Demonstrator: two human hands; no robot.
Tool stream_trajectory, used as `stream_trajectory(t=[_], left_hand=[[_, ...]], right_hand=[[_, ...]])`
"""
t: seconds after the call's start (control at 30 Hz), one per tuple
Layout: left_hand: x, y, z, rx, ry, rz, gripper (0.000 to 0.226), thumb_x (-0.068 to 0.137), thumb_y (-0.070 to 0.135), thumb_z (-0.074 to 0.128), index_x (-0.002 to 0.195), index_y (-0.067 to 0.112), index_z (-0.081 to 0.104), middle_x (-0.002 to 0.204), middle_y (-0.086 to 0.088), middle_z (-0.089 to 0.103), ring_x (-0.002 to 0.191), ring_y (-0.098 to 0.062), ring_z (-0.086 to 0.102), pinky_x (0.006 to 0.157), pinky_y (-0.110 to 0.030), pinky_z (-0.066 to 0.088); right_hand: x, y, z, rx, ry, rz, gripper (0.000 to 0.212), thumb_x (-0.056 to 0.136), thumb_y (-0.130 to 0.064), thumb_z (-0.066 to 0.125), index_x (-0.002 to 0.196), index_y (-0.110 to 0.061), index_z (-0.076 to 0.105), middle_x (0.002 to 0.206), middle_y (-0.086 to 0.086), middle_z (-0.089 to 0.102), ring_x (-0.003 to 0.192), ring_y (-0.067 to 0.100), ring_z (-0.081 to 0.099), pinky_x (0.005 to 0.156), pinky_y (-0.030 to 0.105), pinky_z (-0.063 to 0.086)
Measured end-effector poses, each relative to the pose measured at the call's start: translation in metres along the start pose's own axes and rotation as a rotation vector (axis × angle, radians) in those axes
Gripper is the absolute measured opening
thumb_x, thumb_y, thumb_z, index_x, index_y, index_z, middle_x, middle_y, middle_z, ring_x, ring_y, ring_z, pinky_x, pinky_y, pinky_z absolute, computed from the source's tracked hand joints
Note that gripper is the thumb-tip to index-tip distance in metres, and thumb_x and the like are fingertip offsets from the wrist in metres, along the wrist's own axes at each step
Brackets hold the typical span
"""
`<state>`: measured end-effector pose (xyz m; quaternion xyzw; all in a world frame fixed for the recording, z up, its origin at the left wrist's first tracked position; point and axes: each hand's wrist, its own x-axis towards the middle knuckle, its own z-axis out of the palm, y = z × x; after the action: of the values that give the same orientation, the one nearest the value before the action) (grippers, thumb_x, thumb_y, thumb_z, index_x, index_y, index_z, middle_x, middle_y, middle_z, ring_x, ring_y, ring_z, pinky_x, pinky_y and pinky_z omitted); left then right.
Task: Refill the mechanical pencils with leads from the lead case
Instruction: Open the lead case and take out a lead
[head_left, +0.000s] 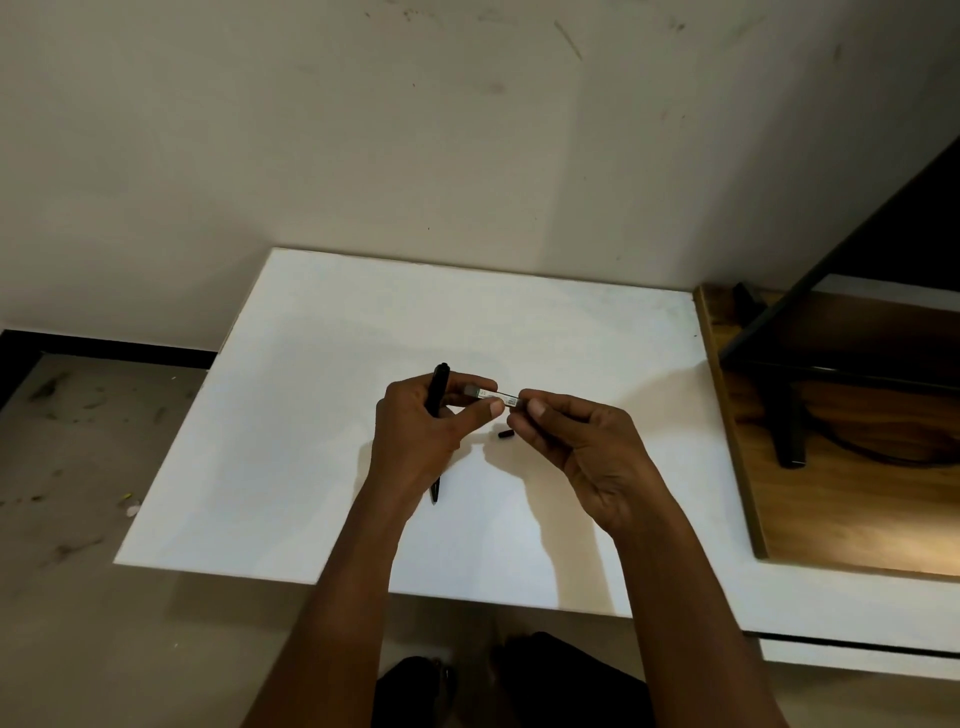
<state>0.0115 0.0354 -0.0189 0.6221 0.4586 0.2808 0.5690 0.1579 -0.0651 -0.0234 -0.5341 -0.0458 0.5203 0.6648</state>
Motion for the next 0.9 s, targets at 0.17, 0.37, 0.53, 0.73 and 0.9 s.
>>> stream_trajectory(t=[0.17, 0.37, 0.53, 0.73, 0.9], left_hand=[[0.0018, -0.0052, -0.0010, -0.045, -0.012, -0.059, 0.015, 0.075, 0.026, 0.086, 0.089, 0.025, 0.081, 0.058, 0.017, 0.065, 0.050, -0.002, 0.051, 0.061, -0.026, 0.039], [0.0034, -0.0096, -0.0011, -0.088, -0.040, -0.120, 0.014, 0.075, 0.023, 0.086, 0.087, 0.021, 0.080, 0.049, 0.017, 0.060, 0.045, 0.002, 0.052, 0.055, -0.024, 0.034], [0.0035, -0.0105, -0.0029, -0.124, -0.069, -0.133, 0.014, 0.076, 0.019, 0.085, 0.088, 0.017, 0.079, 0.051, 0.015, 0.062, 0.042, 0.003, 0.051, 0.052, -0.022, 0.032], [0.0036, -0.0098, -0.0035, -0.113, -0.063, -0.107, 0.013, 0.076, 0.019, 0.085, 0.088, 0.018, 0.080, 0.049, 0.016, 0.061, 0.043, 0.003, 0.051, 0.053, -0.022, 0.033], [0.0041, -0.0098, -0.0041, -0.089, -0.052, -0.079, 0.011, 0.075, 0.022, 0.085, 0.085, 0.022, 0.081, 0.050, 0.017, 0.061, 0.045, 0.003, 0.052, 0.056, -0.023, 0.034]], right_hand=[[-0.0005, -0.0025, 0.0004, 0.057, -0.014, 0.029, 0.014, 0.089, 0.007, 0.065, 0.098, 0.005, 0.076, 0.101, 0.021, 0.077, 0.088, 0.028, 0.077, 0.074, 0.024, 0.061], [-0.0018, -0.0061, -0.0021, 0.118, -0.057, 0.040, 0.019, 0.088, 0.010, 0.063, 0.104, 0.007, 0.073, 0.108, 0.025, 0.075, 0.094, 0.029, 0.077, 0.077, 0.024, 0.061], [-0.0018, -0.0057, -0.0018, 0.096, -0.071, 0.015, 0.019, 0.087, 0.011, 0.064, 0.102, 0.006, 0.074, 0.107, 0.026, 0.075, 0.095, 0.031, 0.076, 0.078, 0.025, 0.061], [-0.0008, -0.0047, -0.0002, 0.048, -0.063, -0.017, 0.023, 0.074, 0.002, 0.076, 0.097, 0.002, 0.078, 0.104, 0.024, 0.076, 0.093, 0.031, 0.077, 0.077, 0.025, 0.061], [0.0003, -0.0020, 0.0001, 0.058, -0.054, 0.004, 0.010, 0.080, 0.004, 0.073, 0.087, 0.000, 0.080, 0.099, 0.021, 0.077, 0.091, 0.029, 0.077, 0.076, 0.024, 0.061]])
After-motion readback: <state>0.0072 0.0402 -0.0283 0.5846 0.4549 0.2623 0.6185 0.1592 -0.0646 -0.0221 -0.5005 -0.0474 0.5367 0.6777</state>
